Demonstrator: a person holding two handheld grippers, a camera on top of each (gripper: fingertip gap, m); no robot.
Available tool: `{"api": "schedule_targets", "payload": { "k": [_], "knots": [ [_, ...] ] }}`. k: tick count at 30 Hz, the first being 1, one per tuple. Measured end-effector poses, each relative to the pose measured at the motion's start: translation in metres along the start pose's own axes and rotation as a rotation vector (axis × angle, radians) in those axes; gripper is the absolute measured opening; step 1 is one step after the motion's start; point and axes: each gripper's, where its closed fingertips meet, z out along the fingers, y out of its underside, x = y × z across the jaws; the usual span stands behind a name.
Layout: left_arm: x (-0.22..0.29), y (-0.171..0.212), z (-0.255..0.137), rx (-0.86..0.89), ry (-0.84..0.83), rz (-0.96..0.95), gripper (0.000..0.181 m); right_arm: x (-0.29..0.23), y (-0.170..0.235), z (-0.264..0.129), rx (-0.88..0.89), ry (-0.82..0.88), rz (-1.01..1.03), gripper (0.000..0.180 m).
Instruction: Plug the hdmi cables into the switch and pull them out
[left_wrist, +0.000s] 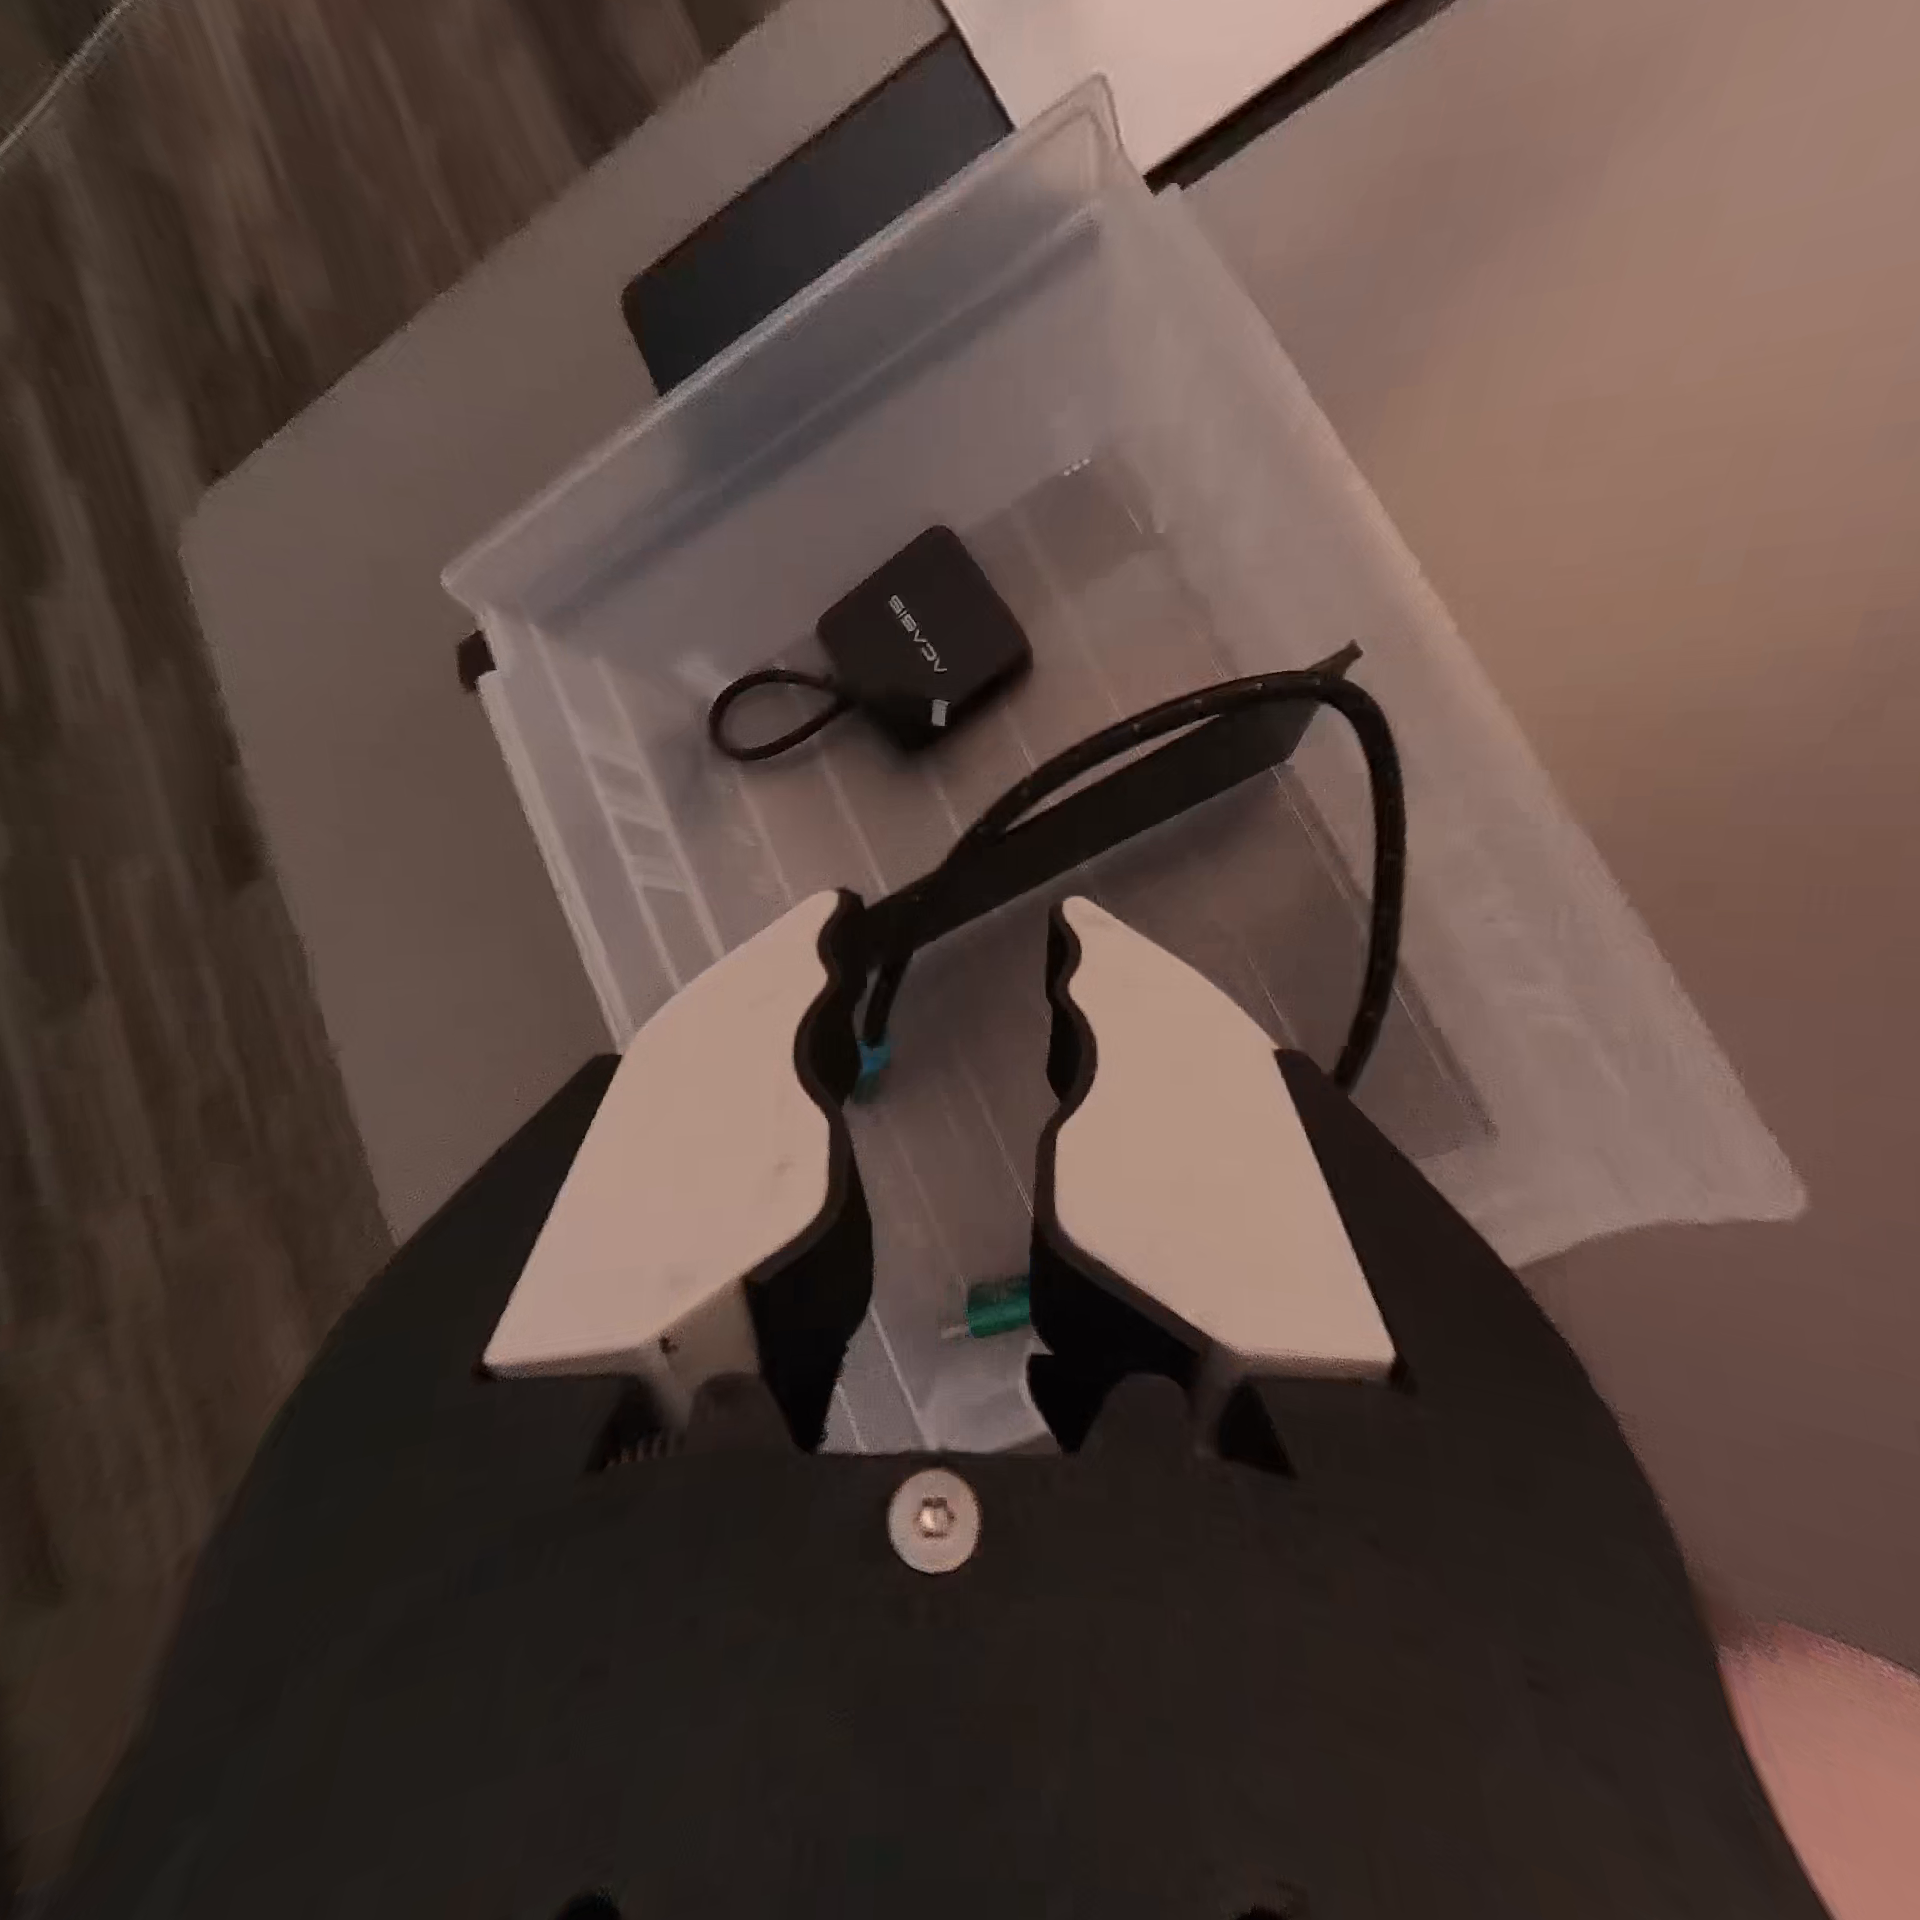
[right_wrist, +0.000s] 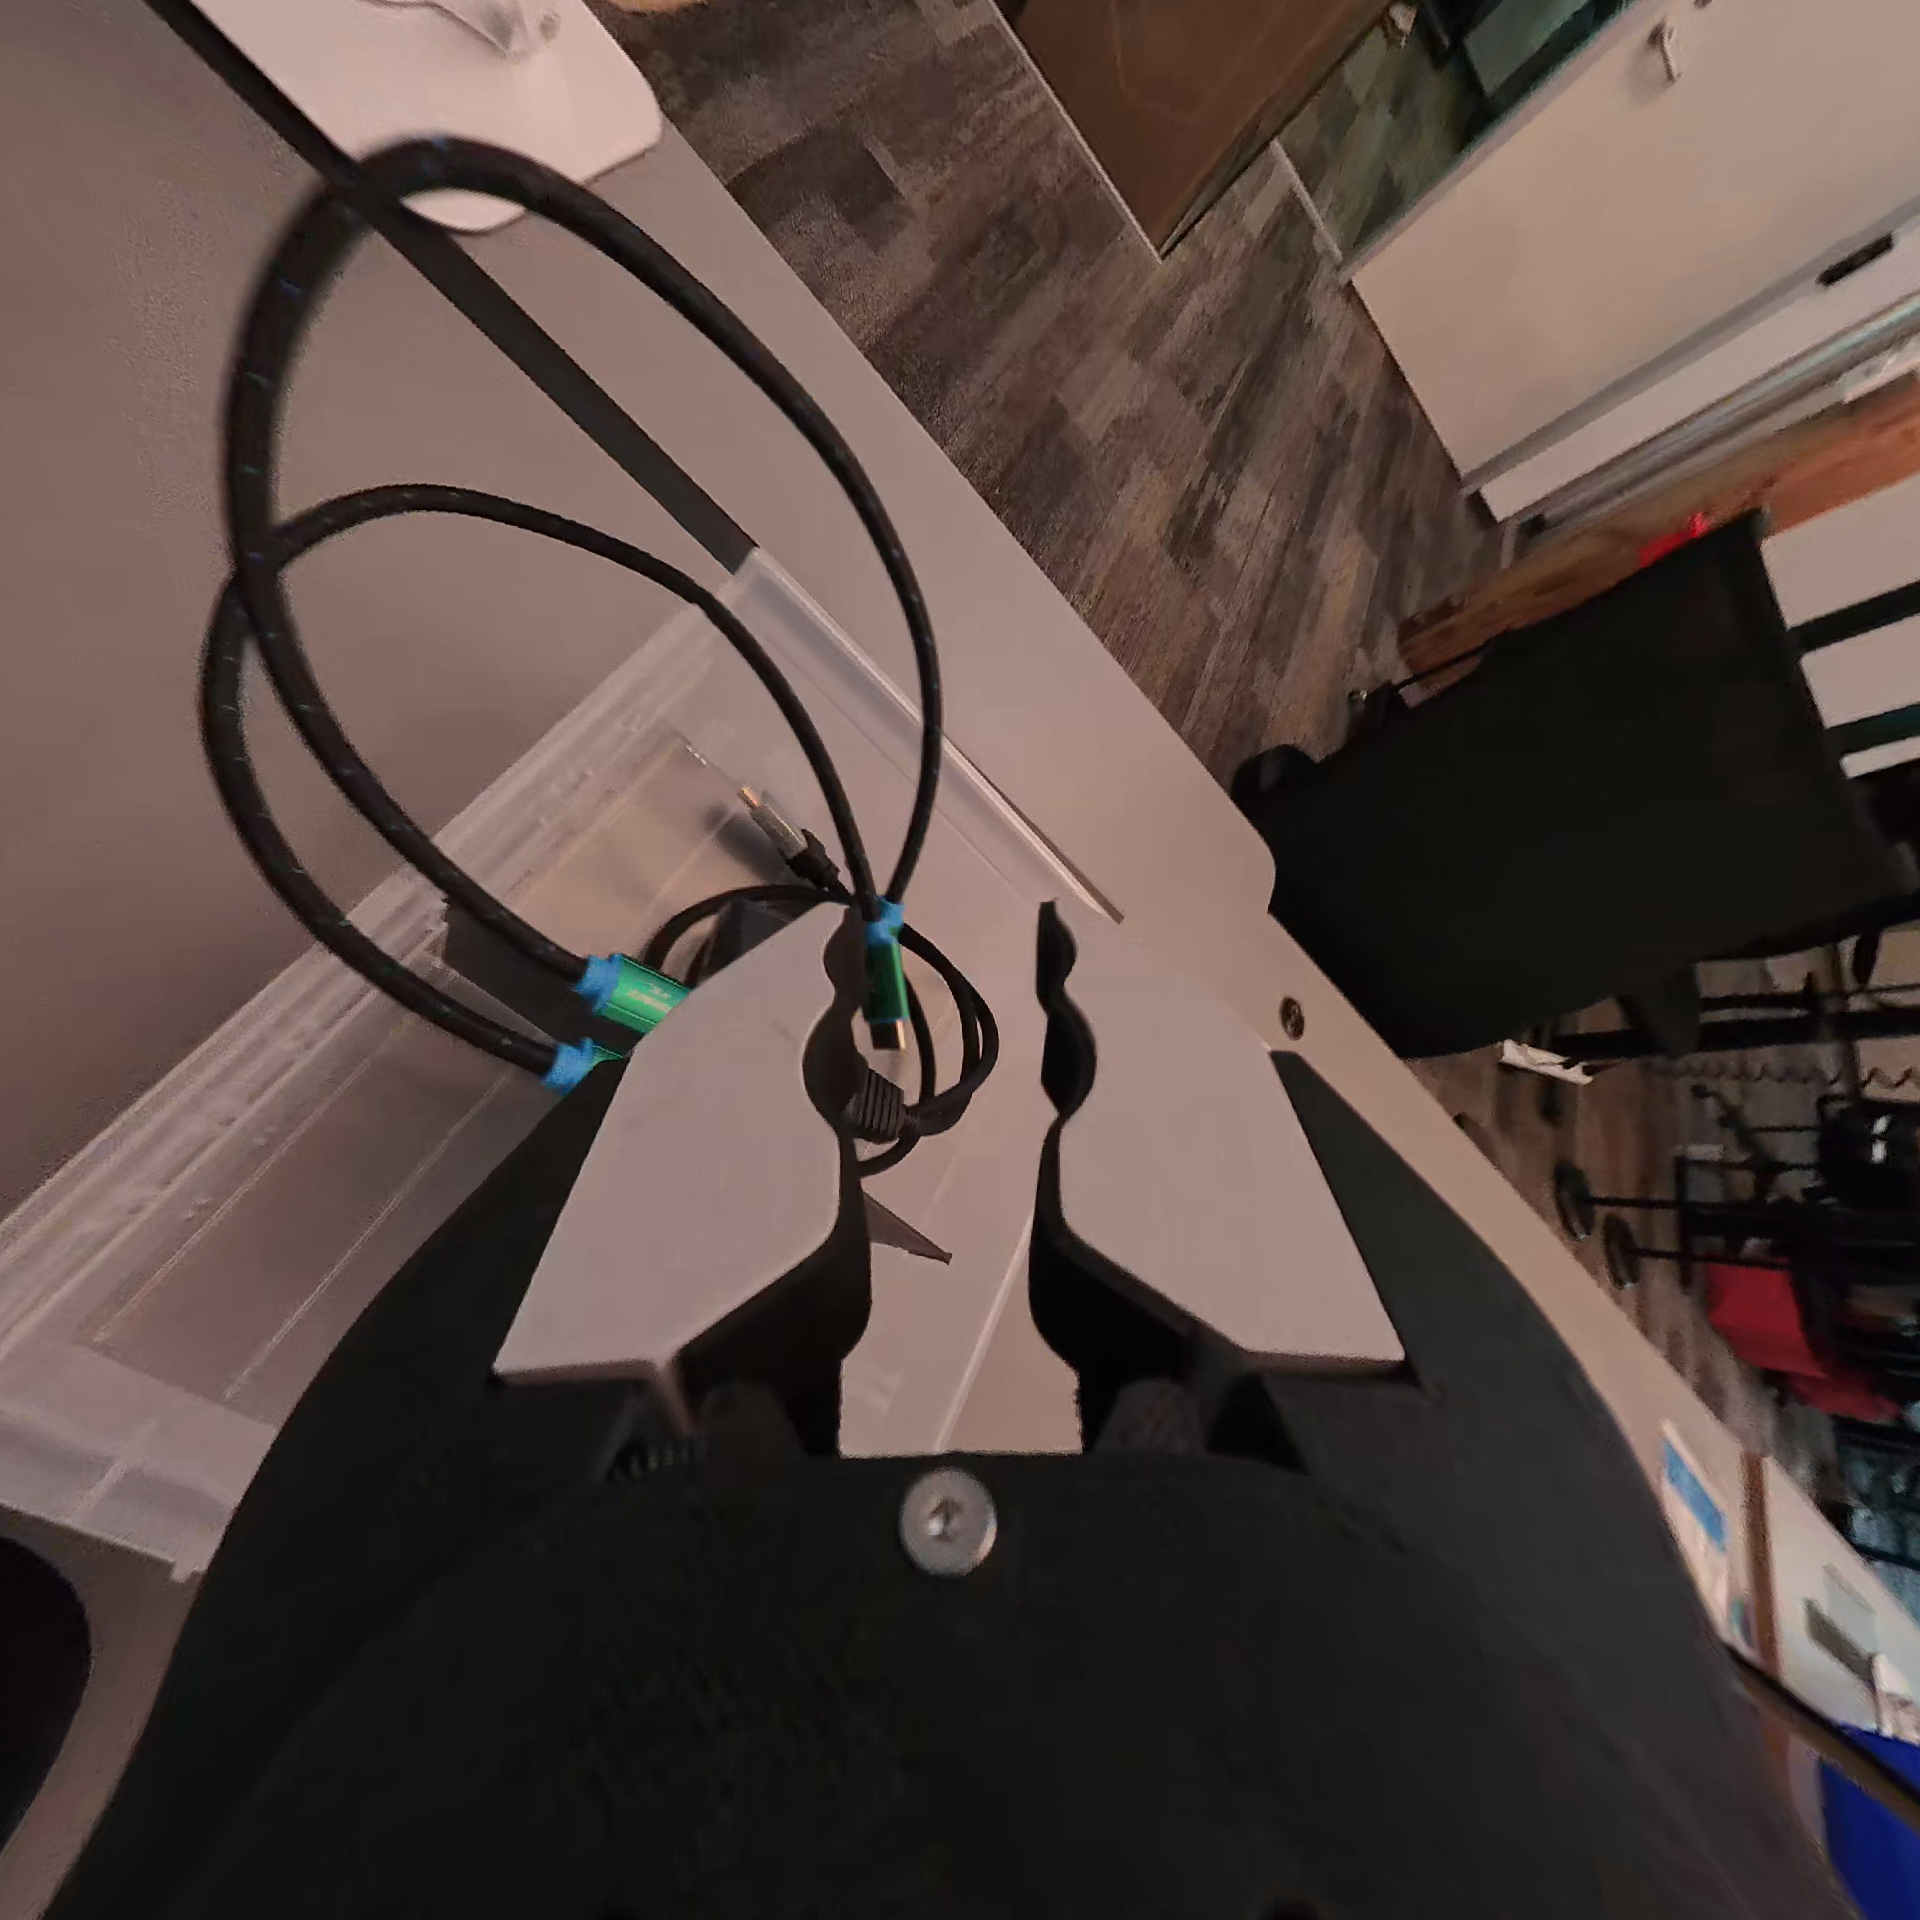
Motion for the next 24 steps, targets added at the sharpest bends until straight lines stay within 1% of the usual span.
{"api": "schedule_targets", "payload": {
  "k": [2,3,4,6,8,10,12,13,15,19,21,24],
  "knots": [
    [0.007,0.0,0.02,0.012,0.1,0.013,0.038,-0.009,-0.011,-0.004,0.015,-0.008,-0.041,0.033],
    [0.01,0.001,0.029,0.017,0.138,0.016,0.047,-0.014,-0.015,-0.005,0.02,-0.014,-0.06,0.033],
    [0.009,0.003,0.037,0.017,0.147,0.026,0.052,-0.018,-0.019,-0.005,0.021,-0.019,-0.079,0.033],
    [0.005,0.008,0.054,-0.008,0.145,0.052,0.053,-0.026,-0.022,-0.005,0.013,-0.032,-0.116,0.033],
    [0.001,0.016,0.067,-0.057,0.123,0.076,0.047,-0.031,-0.025,-0.005,0.01,-0.035,-0.141,0.033],
    [0.006,0.02,0.075,-0.081,0.15,0.113,0.033,-0.032,-0.028,-0.006,0.01,-0.031,-0.149,0.033],
    [0.009,0.022,0.071,-0.105,0.167,0.119,0.021,-0.033,-0.029,-0.009,0.01,-0.022,-0.158,0.033],
    [0.008,0.022,0.066,-0.112,0.165,0.112,0.015,-0.033,-0.029,-0.01,0.011,-0.018,-0.162,0.033],
    [0.004,0.019,0.051,-0.099,0.128,0.118,0.012,-0.032,-0.03,-0.014,0.015,-0.012,-0.165,0.033],
    [-0.011,0.008,0.001,-0.019,-0.039,0.118,0.006,-0.029,-0.03,-0.02,0.025,0.005,-0.164,0.033],
    [-0.01,-0.009,-0.034,0.092,-0.112,0.127,0.005,-0.027,-0.03,-0.023,0.034,0.011,-0.159,0.033],
    [0.008,-0.044,-0.096,0.328,-0.203,0.174,0.005,-0.024,-0.028,-0.024,0.034,0.02,-0.154,0.033]
  ]
}}
